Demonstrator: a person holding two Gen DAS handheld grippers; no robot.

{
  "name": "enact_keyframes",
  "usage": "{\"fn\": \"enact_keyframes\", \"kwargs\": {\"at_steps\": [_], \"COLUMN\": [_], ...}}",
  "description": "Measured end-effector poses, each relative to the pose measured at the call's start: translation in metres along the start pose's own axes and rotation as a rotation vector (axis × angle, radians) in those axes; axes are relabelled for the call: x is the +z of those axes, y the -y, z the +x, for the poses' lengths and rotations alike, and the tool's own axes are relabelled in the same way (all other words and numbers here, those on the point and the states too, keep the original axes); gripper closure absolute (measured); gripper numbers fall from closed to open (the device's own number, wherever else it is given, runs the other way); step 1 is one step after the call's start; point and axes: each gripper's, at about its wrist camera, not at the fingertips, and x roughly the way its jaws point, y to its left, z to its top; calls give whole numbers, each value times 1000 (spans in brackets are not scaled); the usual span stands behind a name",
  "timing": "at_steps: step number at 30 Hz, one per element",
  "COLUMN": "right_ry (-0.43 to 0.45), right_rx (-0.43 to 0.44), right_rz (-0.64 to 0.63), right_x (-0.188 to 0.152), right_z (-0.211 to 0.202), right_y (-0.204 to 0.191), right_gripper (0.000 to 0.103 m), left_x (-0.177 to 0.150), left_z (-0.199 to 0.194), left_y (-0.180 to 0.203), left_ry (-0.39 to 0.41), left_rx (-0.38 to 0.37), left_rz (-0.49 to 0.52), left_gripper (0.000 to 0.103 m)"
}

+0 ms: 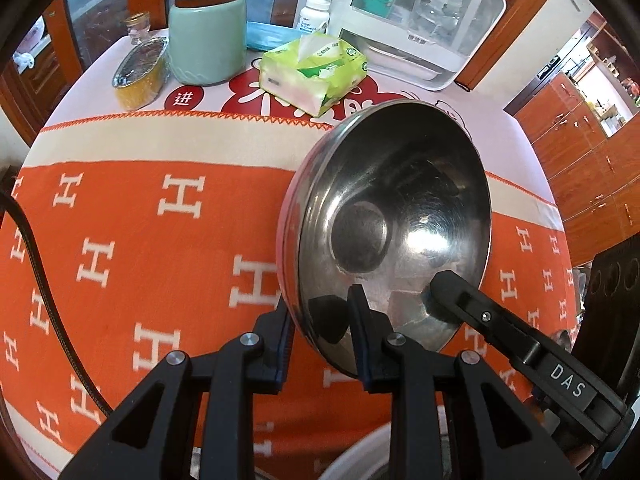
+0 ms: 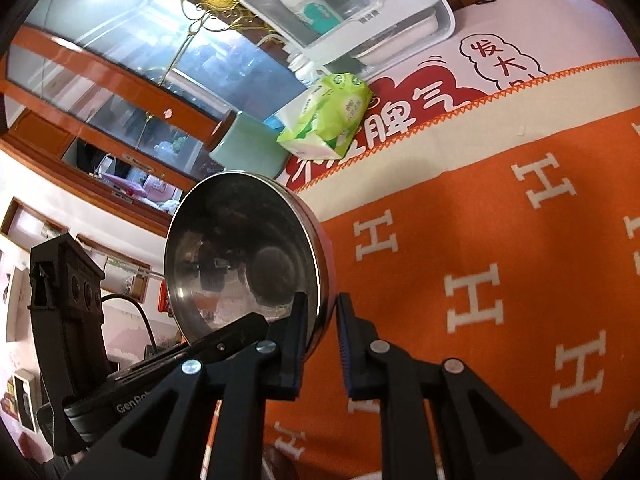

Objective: Organize plates and bowls

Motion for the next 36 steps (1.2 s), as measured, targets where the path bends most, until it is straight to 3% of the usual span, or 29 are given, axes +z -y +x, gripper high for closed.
{"fn": "enact_keyframes", "kwargs": {"at_steps": [19,36], "right_ry": [-42,-61], "right_rx": [-26,-64], "right_rz": [-106,-172], "right_x": [-77,-141], "right_z": [-50,-71], "right_y": [-41,-87], "right_gripper": [88,88], "left_x": [-89,-149], "left_z": [-71,-118], "left_y": [-3,-39], "left_ry": [18,-15], "left_rx": [-23,-90], "left_rz": [-9,10], "left_gripper": [79,77]}}
